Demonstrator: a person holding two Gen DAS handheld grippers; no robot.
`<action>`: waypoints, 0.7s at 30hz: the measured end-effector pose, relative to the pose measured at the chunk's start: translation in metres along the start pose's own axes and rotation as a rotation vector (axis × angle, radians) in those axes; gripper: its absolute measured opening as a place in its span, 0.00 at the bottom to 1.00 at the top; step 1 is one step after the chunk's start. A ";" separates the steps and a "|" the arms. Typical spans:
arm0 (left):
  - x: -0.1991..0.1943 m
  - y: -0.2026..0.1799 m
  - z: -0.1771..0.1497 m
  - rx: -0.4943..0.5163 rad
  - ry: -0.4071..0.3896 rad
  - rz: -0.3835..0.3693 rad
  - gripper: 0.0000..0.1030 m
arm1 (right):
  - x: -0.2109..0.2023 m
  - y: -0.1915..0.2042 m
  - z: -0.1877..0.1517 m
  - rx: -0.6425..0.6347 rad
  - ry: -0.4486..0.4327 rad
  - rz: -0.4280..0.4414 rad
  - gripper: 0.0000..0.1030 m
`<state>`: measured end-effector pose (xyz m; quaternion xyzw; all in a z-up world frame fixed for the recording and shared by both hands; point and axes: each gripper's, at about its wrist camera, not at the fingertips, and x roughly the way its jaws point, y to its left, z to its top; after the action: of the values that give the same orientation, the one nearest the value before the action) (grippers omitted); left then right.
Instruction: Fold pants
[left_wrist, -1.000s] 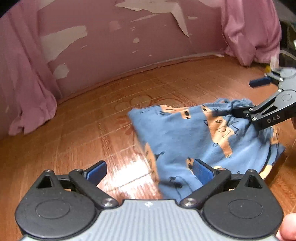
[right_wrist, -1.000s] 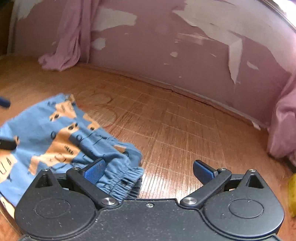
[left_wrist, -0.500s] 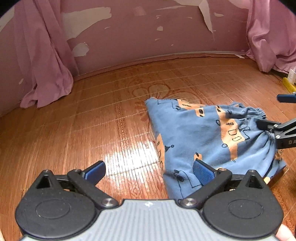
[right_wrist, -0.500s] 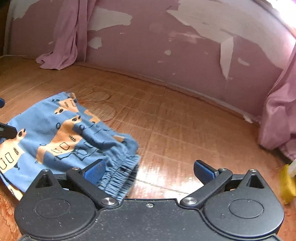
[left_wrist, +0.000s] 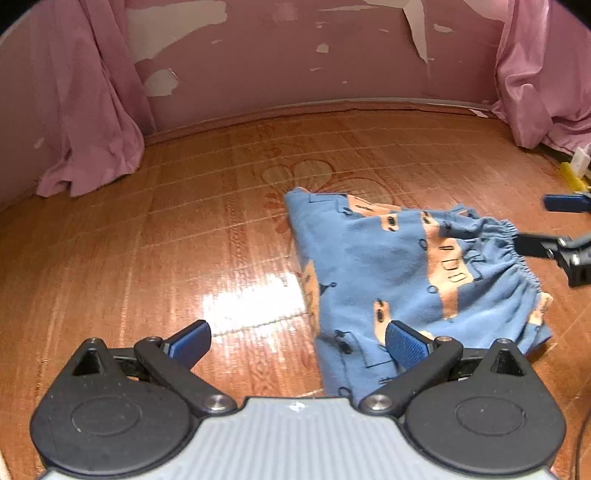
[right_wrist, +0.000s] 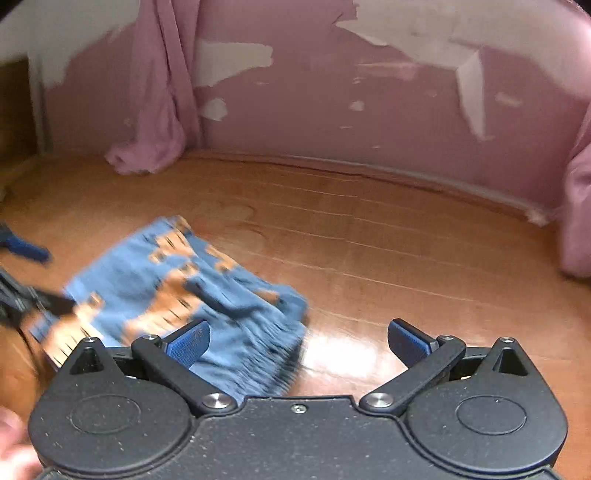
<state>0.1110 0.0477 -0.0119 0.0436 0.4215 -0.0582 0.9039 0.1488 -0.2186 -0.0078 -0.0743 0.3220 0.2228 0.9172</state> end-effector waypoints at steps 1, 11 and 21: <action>0.000 0.000 0.001 -0.005 0.002 -0.016 1.00 | 0.004 -0.006 0.005 0.021 0.005 0.050 0.99; 0.010 0.003 -0.002 -0.079 0.036 -0.162 0.85 | 0.066 -0.048 0.019 0.198 0.144 0.258 0.80; 0.014 0.006 -0.003 -0.149 0.091 -0.250 0.43 | 0.062 -0.050 0.011 0.243 0.123 0.250 0.52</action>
<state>0.1183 0.0534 -0.0248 -0.0737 0.4672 -0.1369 0.8704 0.2207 -0.2376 -0.0382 0.0641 0.4087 0.2896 0.8631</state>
